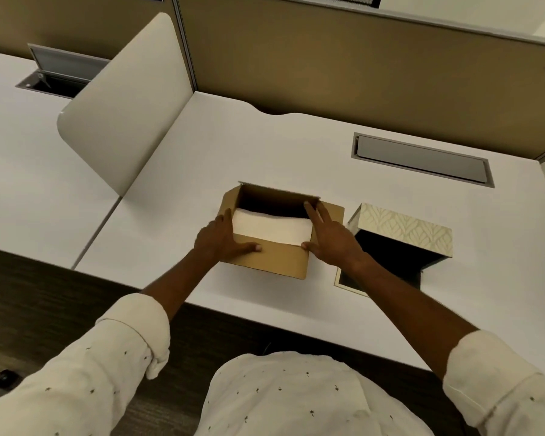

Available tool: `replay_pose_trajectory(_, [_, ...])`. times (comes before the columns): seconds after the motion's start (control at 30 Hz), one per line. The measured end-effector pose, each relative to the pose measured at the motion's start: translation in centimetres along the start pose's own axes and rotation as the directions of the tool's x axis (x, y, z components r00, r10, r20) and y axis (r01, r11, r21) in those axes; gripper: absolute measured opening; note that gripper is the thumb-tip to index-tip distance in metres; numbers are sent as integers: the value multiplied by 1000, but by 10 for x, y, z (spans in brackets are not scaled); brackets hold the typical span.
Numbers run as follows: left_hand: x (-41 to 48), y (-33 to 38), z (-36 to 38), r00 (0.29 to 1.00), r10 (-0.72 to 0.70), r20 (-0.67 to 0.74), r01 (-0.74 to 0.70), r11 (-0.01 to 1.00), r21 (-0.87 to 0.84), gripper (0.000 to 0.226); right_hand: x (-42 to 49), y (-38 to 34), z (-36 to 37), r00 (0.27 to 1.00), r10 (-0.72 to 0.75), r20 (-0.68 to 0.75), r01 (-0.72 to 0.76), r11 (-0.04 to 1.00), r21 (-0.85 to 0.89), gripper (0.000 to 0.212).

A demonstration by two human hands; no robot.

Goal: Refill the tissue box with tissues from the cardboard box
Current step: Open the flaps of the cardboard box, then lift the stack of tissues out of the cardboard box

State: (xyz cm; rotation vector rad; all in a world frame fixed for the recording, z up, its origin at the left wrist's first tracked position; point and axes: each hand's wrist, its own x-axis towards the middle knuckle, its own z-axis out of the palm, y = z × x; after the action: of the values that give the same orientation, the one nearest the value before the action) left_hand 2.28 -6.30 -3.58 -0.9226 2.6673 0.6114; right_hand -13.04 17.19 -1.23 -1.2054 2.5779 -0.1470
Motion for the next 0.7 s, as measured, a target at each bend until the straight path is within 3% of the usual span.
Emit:
replay_pose_trajectory(0.1, [-2,11,6,999,-18,47,22,995,-99,143,13,5,-9,998,-62,-7,63,998,23,122])
replay_pose_trajectory(0.2, [-8,25,9,1000,-9,25,12,991,-134,148,31,15,-25,994,-105,1,105,993,44,123])
replay_pose_trajectory(0.47, [-14,69,17,999,-48,7,48,997,67,144,70,42,-45,980,-31,195,28,999,20,133])
replay_pose_trajectory(0.7, [-9,80,11,988,-143,59,134,982,136,138,92,56,-54,982,-34,185,23,998,58,124])
